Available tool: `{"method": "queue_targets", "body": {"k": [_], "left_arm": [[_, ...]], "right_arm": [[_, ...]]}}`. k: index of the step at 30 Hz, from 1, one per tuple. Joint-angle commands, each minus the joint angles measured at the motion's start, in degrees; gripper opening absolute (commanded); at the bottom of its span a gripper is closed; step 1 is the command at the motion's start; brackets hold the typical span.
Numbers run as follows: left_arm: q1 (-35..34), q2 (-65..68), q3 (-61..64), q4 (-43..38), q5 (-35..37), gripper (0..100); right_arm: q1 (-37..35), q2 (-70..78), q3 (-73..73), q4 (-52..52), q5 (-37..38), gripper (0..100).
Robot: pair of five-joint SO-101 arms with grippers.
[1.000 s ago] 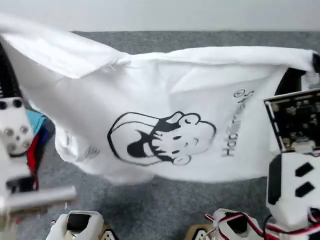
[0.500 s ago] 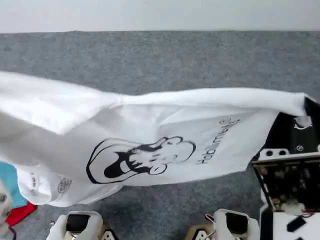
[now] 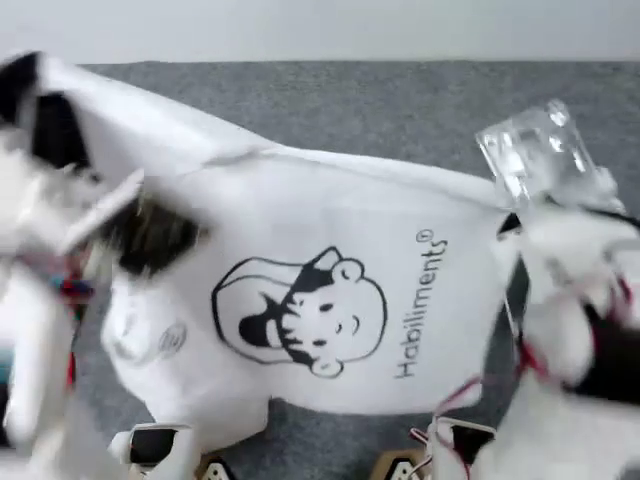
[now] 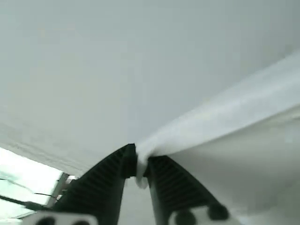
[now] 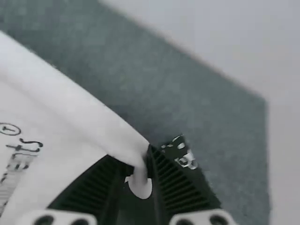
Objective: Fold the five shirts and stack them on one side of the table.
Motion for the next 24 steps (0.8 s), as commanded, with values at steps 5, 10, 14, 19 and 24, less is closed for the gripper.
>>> {"method": "queue_targets", "body": {"k": [5, 10, 14, 19, 24], "left_arm": [[-0.18, 11.52, 21.41, -13.63, -0.44, 1], [-0.18, 24.09, 22.46, -24.0, -0.35, 1], [0.35, 31.3, 22.37, -30.68, -0.35, 1], [1.93, 36.57, 19.74, -34.2, -0.35, 1], [2.73, 43.16, 10.59, -33.49, -0.26, 1]], "right_arm": [[0.66, 5.41, 20.75, -23.96, 0.53, 1.0], [0.66, 12.7, 26.02, -43.03, 0.62, 1.0], [0.66, 21.05, 26.02, -56.22, 4.31, 1.0], [0.66, 29.41, 25.93, -67.38, 7.47, 1.0], [-0.48, 33.45, 25.93, -73.54, 7.47, 1.0]]}}
